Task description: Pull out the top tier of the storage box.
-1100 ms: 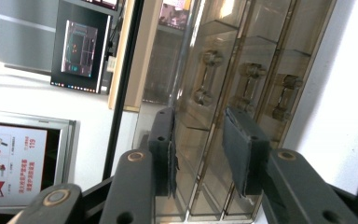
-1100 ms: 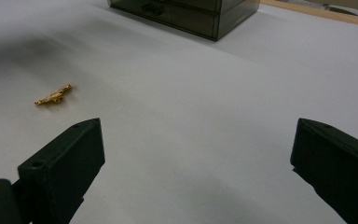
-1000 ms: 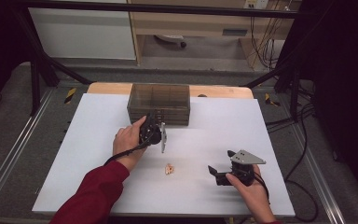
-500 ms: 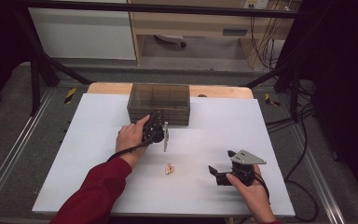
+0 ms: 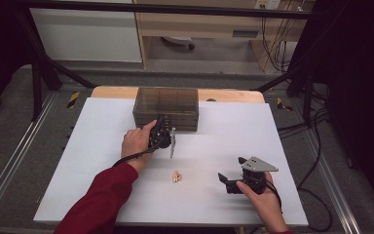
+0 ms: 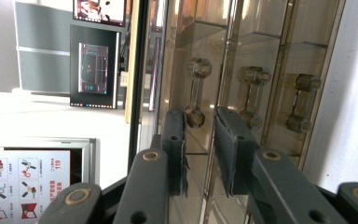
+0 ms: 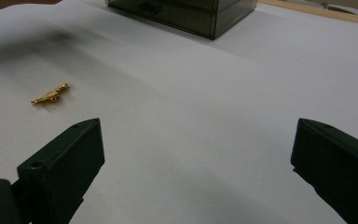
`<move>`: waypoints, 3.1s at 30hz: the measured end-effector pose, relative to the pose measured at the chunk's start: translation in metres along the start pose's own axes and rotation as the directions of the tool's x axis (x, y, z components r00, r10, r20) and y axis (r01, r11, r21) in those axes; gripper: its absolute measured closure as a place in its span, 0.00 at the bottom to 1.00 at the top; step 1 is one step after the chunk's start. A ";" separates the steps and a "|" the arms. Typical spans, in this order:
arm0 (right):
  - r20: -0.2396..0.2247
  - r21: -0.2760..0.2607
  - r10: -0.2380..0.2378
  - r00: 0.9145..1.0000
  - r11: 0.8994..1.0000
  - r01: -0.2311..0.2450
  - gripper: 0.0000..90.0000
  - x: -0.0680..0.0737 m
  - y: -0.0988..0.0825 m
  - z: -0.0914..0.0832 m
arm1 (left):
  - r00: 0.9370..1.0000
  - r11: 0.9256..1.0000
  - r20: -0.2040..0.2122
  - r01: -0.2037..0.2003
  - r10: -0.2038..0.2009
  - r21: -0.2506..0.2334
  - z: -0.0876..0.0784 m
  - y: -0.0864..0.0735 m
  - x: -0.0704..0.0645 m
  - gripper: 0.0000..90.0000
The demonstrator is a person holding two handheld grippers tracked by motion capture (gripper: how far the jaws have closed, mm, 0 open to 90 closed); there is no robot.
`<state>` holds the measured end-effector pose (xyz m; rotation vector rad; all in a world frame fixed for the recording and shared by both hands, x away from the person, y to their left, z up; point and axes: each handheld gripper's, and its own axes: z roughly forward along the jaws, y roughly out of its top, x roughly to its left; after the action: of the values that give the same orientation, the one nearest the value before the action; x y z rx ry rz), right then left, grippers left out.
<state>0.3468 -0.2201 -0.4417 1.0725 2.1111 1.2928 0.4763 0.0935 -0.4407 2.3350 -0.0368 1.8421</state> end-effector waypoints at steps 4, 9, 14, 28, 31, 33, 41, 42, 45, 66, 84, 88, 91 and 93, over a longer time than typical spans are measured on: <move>-0.003 0.000 -0.001 1.000 1.000 0.001 0.03 0.000 0.000 0.000 | 1.000 1.000 -0.001 0.003 -0.003 -0.001 0.001 0.000 0.000 0.82; -0.007 0.000 -0.002 1.000 1.000 0.002 0.03 0.001 0.000 0.001 | 1.000 1.000 -0.002 0.002 -0.002 -0.006 0.001 0.002 0.000 0.81; -0.005 0.001 -0.001 1.000 1.000 0.002 0.03 0.001 0.000 0.000 | 1.000 1.000 -0.013 -0.006 0.006 -0.011 0.001 0.003 -0.001 0.83; -0.008 0.004 -0.003 1.000 1.000 0.003 0.03 0.000 0.000 0.001 | 0.999 0.999 -0.045 -0.027 0.026 -0.023 0.002 0.008 -0.003 0.88; -0.007 0.004 -0.001 1.000 1.000 0.001 0.03 0.000 -0.001 0.001 | 0.998 0.999 -0.052 -0.043 0.042 -0.018 0.002 0.008 -0.004 0.89; -0.007 0.004 -0.002 1.000 1.000 0.002 0.03 0.000 -0.001 0.001 | 0.998 0.999 -0.046 -0.033 0.032 -0.019 0.001 0.007 -0.003 0.89; -0.014 -0.003 -0.006 1.000 1.000 0.006 0.03 0.002 0.000 0.001 | 0.999 0.999 -0.033 -0.033 0.032 -0.018 -0.004 0.008 -0.002 0.89; -0.014 -0.003 -0.007 1.000 1.000 0.007 0.03 0.002 0.000 0.001 | 0.999 0.999 -0.031 -0.030 0.030 -0.013 -0.004 0.008 -0.002 0.89; -0.014 -0.006 -0.008 1.000 1.000 0.008 0.03 0.002 0.001 0.001 | 0.999 0.999 -0.030 -0.030 0.029 -0.014 -0.006 0.009 -0.003 0.89; -0.027 -0.015 -0.018 0.999 1.000 0.018 0.03 0.003 0.002 -0.002 | 0.999 1.000 -0.033 -0.014 0.014 -0.004 -0.033 0.012 -0.010 0.89; -0.031 -0.006 -0.018 0.999 1.000 0.018 0.03 0.003 0.002 0.000 | 0.999 0.999 -0.016 0.043 -0.043 -0.018 -0.038 0.011 -0.009 0.80; -0.029 -0.008 -0.016 0.999 1.000 0.015 0.03 0.002 0.001 0.000 | 0.988 0.989 0.035 0.149 -0.149 -0.006 -0.043 0.006 -0.005 0.63; -0.029 -0.009 -0.013 0.999 1.000 0.013 0.03 0.002 0.002 -0.001 | 0.976 0.977 0.062 0.212 -0.211 -0.014 -0.050 0.002 0.001 0.55; -0.028 -0.009 -0.015 0.999 1.000 0.015 0.03 0.003 0.002 -0.001 | 0.961 0.964 0.088 0.265 -0.262 -0.023 -0.054 -0.002 0.006 0.51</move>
<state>0.3454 -0.2180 -0.4398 1.0386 2.1278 1.3160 0.4265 0.1041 -0.4228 2.2655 0.2201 1.6029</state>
